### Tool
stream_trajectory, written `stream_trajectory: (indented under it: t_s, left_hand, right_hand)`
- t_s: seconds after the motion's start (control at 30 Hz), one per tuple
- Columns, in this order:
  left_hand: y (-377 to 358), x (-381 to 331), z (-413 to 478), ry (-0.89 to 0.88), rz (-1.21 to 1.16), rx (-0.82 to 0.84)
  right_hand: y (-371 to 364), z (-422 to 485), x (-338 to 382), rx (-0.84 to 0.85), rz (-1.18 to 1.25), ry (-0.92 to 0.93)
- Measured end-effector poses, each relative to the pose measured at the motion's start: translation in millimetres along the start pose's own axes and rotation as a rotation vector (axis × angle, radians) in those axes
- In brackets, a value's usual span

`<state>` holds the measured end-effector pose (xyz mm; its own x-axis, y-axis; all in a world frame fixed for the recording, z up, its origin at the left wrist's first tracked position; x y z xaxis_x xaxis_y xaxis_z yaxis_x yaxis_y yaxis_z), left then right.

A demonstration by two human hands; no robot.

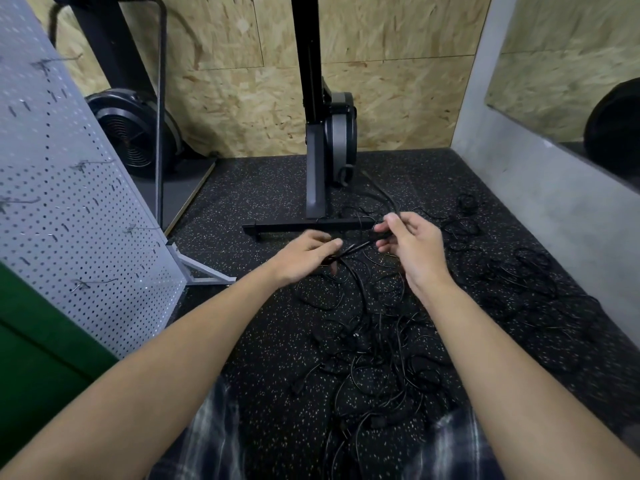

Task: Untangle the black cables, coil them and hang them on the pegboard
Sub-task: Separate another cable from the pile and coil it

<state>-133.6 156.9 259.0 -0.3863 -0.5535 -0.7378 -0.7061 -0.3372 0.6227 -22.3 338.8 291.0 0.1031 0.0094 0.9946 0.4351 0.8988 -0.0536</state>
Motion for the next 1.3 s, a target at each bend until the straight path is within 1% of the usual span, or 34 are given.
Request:
stream_trajectory:
  t_s: [0.03, 0.1, 0.17, 0.2, 0.3, 0.33, 0.37, 0.4, 0.47, 0.5, 0.53, 0.57, 0.63, 0.77, 0.83, 0.9, 0.97, 1.03, 1.07, 1.1, 1.13, 1.17, 1.2, 1.3]
  left_hand:
    - [-8, -3, -1, -0.019, -0.018, 0.068]
    - [-16, -8, -5, -0.063, 0.023, 0.158]
    - [-13, -7, -4, -0.1, 0.025, 0.16]
    - [-11, -6, -2, -0.116, -0.019, 0.148]
    - [-11, -11, 0, -0.162, -0.187, 0.134]
    - [-10, -16, 0, -0.183, -0.217, 0.115]
    - [-8, -20, -1, -0.204, -0.244, 0.091]
    - [-5, -23, 0, -0.217, -0.273, 0.064]
    - [4, -27, -1, -0.238, -0.345, 0.003]
    - [10, -27, -1, -0.246, -0.377, -0.032]
    - [17, -28, -2, -0.252, -0.407, -0.068]
    - [23, -27, -3, -0.255, -0.442, -0.099]
    - [36, -22, -5, -0.242, -0.532, -0.171]
    - [49, -2, -2, -0.197, -0.721, -0.286]
    - [48, 3, 2, -0.2, -0.832, -0.27]
    - [39, 6, 8, -0.164, -0.905, -0.185]
    - [23, 7, 12, -0.096, -0.783, -0.034]
    - [-6, 2, 11, -0.059, -0.584, 0.2]
    - [-22, 0, 8, -0.052, -0.465, 0.313]
    - [-36, -2, 5, -0.048, -0.319, 0.392]
    - [-45, -3, 4, -0.053, -0.16, 0.418]
    - [-49, -4, 5, -0.077, -0.024, 0.395]
    - [-49, -6, 8, -0.12, 0.054, 0.34]
    - [-34, -10, 14, -0.188, 0.104, 0.114]
  right_hand:
    - [6, 1, -3, -0.037, 0.053, -0.025]
    - [15, 0, -14, -0.092, 0.17, -0.111]
    - [19, -5, -26, -0.122, 0.29, -0.201]
    - [19, -7, -31, -0.125, 0.343, -0.234]
    - [9, -4, -42, -0.032, 0.43, -0.288]
    - [4, -1, -46, 0.027, 0.392, -0.307]
    - [-1, 1, -50, 0.097, 0.278, -0.327]
    - [-6, 2, -53, 0.182, 0.072, -0.341]
    - [-20, -1, -59, 0.393, -0.439, -0.331]
    - [-30, -6, -65, 0.509, -0.635, -0.33]
    - [-38, -10, -72, 0.599, -0.757, -0.329]
    - [-40, -11, -79, 0.636, -0.82, -0.324]
    - [-34, -8, -81, 0.581, -0.833, -0.303]
    - [-24, -1, -71, 0.418, -0.763, -0.224]
    - [-27, -1, -59, 0.386, -0.648, -0.188]
    - [-29, 1, -43, 0.358, -0.56, -0.13]
    - [-34, 3, -25, 0.351, -0.519, -0.05]
    - [-37, 4, -13, 0.335, -0.41, 0.001]
    - [-38, 5, -12, 0.315, -0.351, 0.006]
    - [-37, 6, -11, 0.299, -0.296, 0.009]
    - [-37, 6, -10, 0.289, -0.254, 0.008]
    - [-36, 7, -10, 0.282, -0.227, 0.01]
    - [-36, 8, -9, 0.279, -0.216, 0.012]
    - [-33, 8, -9, 0.244, -0.118, 0.017]
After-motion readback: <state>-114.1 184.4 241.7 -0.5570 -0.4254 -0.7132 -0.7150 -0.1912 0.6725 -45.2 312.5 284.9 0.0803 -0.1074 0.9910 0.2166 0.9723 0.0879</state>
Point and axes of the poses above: each hand's wrist, its own z-axis towards the middle knuckle, its own y-axis out of the back of the hand, x = y × z, the point moved 10 cm from there along z, towards the middle knuckle, and after that the axes turned 12 degrees about x, right-handed, at the moved point
